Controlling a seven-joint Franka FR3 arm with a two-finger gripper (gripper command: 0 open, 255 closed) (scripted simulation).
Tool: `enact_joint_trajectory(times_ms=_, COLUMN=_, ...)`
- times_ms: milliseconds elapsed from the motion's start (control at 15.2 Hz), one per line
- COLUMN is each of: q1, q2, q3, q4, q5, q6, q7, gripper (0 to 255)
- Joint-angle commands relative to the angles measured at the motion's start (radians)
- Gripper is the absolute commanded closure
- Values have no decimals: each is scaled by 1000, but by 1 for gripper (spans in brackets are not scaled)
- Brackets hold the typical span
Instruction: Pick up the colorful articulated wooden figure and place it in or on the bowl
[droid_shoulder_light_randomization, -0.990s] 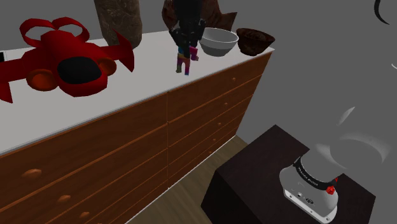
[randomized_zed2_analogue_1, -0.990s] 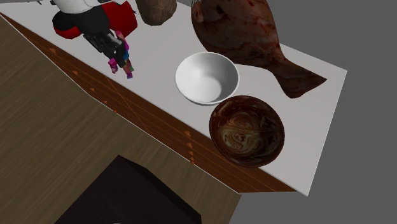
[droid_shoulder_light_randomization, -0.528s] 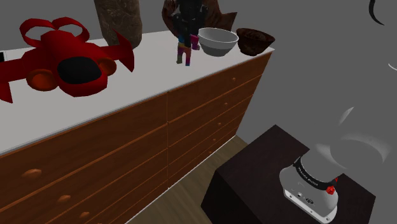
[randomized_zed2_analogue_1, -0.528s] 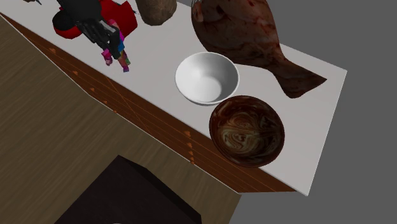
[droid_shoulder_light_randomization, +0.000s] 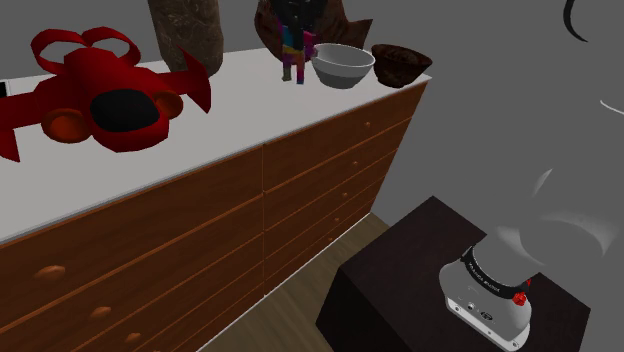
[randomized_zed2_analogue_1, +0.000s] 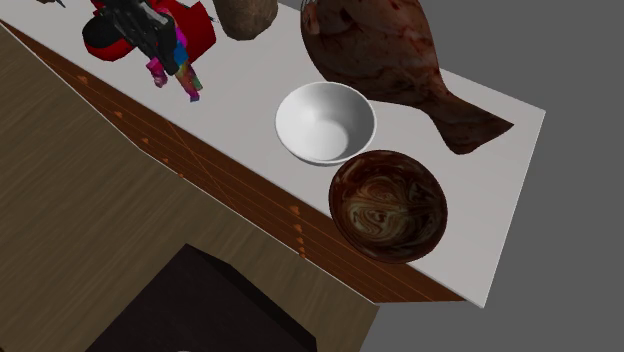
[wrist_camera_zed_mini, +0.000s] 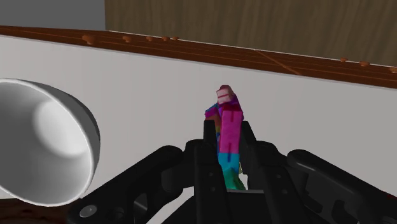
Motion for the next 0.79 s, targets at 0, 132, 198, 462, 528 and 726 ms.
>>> enact_joint_trajectory(times_ms=0, q1=8, q2=20, q3=3, q4=50, q5=-10, q6=-33, q7=2, gripper=255)
enact_joint_trajectory(times_ms=132, q1=17, q2=40, q3=6, q4=105, q5=-21, q6=-70, q7=4, gripper=255)
enact_joint_trajectory(times_ms=198, q1=22, q2=51, q3=7, q4=134, q5=-27, q6=-90, q7=5, gripper=255)
enact_joint_trajectory(times_ms=462, q1=50, q2=106, q3=12, q4=268, q5=-58, q6=-174, q7=9, gripper=255)
enact_joint_trajectory(times_ms=528, q1=60, q2=123, q3=14, q4=307, q5=-68, q6=-198, q7=9, gripper=255)
enact_joint_trajectory(times_ms=726, q1=100, q2=186, q3=16, q4=447, q5=-108, q6=-279, q7=10, gripper=255)
